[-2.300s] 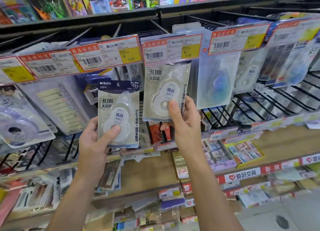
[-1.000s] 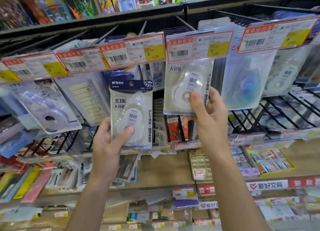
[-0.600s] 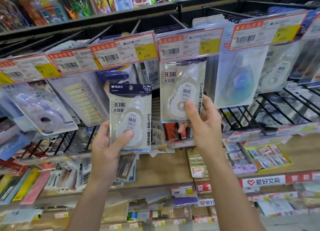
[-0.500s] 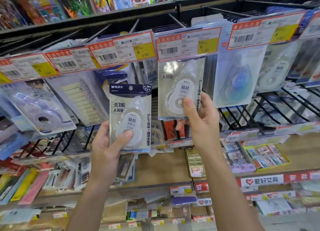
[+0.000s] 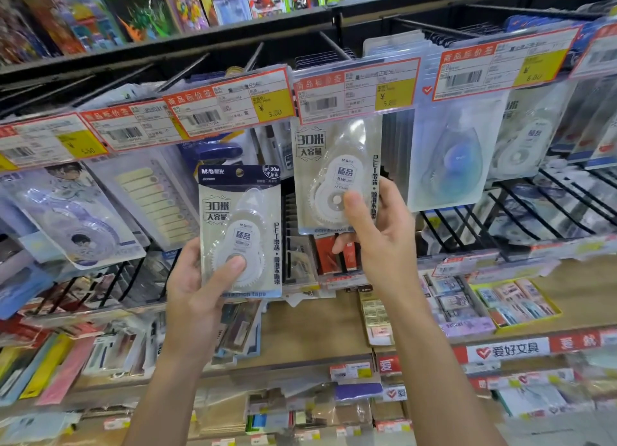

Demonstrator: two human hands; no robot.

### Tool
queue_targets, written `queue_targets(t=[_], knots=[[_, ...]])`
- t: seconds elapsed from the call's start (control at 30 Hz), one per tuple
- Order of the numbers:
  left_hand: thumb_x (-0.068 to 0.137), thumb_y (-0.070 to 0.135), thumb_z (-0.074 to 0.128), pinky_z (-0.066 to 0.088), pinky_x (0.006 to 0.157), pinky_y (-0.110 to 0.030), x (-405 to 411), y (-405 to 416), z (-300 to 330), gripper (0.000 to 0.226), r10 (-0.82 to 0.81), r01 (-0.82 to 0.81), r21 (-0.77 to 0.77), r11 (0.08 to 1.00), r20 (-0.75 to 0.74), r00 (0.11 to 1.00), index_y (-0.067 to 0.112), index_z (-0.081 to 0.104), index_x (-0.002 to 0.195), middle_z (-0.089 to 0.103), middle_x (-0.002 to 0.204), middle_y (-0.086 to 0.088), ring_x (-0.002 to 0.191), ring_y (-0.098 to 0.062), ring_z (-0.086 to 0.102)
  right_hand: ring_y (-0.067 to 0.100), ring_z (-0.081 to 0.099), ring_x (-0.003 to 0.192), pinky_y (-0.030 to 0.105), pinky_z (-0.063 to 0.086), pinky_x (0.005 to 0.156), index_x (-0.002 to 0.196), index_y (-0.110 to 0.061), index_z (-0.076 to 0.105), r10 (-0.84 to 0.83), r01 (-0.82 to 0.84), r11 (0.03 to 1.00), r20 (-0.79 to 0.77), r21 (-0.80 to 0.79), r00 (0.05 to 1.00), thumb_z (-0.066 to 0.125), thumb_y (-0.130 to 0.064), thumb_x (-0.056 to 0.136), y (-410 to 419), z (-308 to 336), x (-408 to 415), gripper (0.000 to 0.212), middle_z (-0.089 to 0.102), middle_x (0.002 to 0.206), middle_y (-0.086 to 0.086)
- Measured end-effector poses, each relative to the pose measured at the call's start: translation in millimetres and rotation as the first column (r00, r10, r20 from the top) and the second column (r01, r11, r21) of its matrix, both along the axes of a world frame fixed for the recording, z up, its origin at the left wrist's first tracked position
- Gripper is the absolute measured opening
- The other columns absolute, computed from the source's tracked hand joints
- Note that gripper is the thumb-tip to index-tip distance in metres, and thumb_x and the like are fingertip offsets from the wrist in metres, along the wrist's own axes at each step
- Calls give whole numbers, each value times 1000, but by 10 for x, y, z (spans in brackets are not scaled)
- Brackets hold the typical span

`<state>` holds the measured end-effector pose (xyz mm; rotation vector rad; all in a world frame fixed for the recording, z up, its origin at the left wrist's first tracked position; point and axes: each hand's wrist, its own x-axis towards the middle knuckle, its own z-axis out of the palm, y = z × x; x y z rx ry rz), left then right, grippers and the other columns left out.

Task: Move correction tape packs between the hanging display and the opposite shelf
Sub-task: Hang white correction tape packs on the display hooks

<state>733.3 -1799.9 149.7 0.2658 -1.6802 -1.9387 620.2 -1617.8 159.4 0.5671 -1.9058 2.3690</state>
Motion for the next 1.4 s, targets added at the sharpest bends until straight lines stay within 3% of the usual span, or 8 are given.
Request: queue_targets(t=[0.17, 0.37, 0.53, 1.0, 1.17, 1.23, 1.33, 1.4], knots=[[79, 11, 66, 60, 85, -44, -1, -9, -1, 39, -6, 6, -16, 1000, 14, 1000, 16, 59, 117, 74, 110, -10, 103, -32, 71, 38, 61, 55, 36, 53, 47, 119, -14, 56, 5, -5, 1000, -58, 0, 998, 57, -27, 101, -61, 47, 43, 22, 68, 108, 7], [80, 9, 65, 61, 80, -37, 28, -44, -6, 37, -1, 1, -1, 1000, 3, 1000, 16, 60, 116, 74, 108, -9, 99, -29, 72, 20, 66, 66, 44, 58, 61, 115, -24, 57, -33, 32, 997, -20, -65, 999, 58, -28, 99, 13, 13, 49, 17, 71, 109, 3], [80, 9, 65, 60, 84, -42, 51, -78, -16, 37, -4, 4, 4, 1000, 3, 1000, 16, 60, 117, 74, 109, -9, 100, -30, 71, 38, 62, 61, 49, 54, 50, 113, -25, 58, -38, 35, 994, -33, -108, 999, 57, -32, 98, 3, -25, 110, 16, 70, 108, 10], [79, 11, 67, 61, 80, -42, 129, -107, -9, 37, -21, 21, -42, 999, 3, 1000, 17, 61, 115, 75, 106, -8, 99, -31, 72, 11, 65, 62, 25, 55, 53, 115, -15, 59, -106, 101, 987, -34, -125, 994, 54, -23, 102, -4, 53, 142, 16, 73, 99, -3], [79, 11, 67, 61, 79, -42, 108, -106, -19, 35, -30, 30, -38, 999, 7, 1000, 17, 60, 113, 75, 105, -8, 98, -31, 72, 43, 64, 72, 53, 56, 54, 121, -14, 56, -81, 77, 995, -72, -55, 994, 56, -28, 103, -77, 28, 123, 23, 70, 108, 10], [79, 11, 67, 61, 80, -45, 111, -106, -24, 34, -31, 32, -42, 999, 6, 999, 17, 60, 112, 75, 105, -8, 98, -32, 72, 41, 64, 69, 63, 53, 55, 121, -14, 55, -69, 67, 997, -68, -32, 995, 57, -30, 102, -73, 13, 123, 25, 69, 107, 9], [80, 12, 67, 61, 82, -47, 135, -119, -20, 34, -37, 37, -43, 998, 2, 999, 18, 61, 113, 74, 107, -9, 101, -35, 71, 27, 65, 64, 62, 53, 56, 114, -20, 57, -67, 64, 997, -62, -42, 996, 56, -25, 103, -34, 1, 133, 13, 72, 101, 1], [80, 12, 67, 61, 81, -45, 147, -110, -10, 35, -37, 37, -27, 999, -8, 999, 18, 61, 114, 74, 109, -10, 102, -34, 71, 21, 65, 60, 50, 56, 54, 114, -19, 57, -81, 78, 995, -46, -59, 996, 55, -23, 102, -8, 0, 144, 13, 73, 97, 0]])
